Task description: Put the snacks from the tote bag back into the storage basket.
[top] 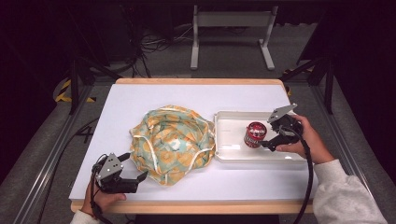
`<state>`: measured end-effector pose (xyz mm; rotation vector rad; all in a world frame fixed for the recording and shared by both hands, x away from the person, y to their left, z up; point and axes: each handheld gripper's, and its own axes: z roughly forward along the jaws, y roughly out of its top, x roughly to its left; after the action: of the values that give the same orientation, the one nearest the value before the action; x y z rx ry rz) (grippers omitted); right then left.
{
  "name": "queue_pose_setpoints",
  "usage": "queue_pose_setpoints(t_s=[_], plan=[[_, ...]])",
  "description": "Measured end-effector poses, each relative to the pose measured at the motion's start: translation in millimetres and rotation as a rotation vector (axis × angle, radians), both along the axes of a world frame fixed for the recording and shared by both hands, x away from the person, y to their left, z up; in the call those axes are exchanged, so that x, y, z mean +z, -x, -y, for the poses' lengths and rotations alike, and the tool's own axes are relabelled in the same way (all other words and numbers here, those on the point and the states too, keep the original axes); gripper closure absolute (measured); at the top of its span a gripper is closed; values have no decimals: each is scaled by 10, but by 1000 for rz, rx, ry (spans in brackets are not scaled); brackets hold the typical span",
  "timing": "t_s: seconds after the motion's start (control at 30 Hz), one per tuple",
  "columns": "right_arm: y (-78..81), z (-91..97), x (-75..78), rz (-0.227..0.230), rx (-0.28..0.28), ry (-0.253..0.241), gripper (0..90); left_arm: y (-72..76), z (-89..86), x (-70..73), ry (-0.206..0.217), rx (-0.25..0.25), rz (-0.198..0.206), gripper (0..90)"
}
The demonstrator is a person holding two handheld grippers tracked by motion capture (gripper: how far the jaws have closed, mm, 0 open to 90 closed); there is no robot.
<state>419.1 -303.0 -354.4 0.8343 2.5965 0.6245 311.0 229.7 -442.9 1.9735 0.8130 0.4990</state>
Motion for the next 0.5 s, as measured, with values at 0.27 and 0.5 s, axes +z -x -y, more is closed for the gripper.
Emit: queue_pose_setpoints(t_s=[0.27,0.5], plan=[[77,52,-49,19,-5,-16,149,-1,-2,1,0,-1,3,77],[152,98,-108,26,-3,-29,157,-4,1,1,0,-1,4,77]])
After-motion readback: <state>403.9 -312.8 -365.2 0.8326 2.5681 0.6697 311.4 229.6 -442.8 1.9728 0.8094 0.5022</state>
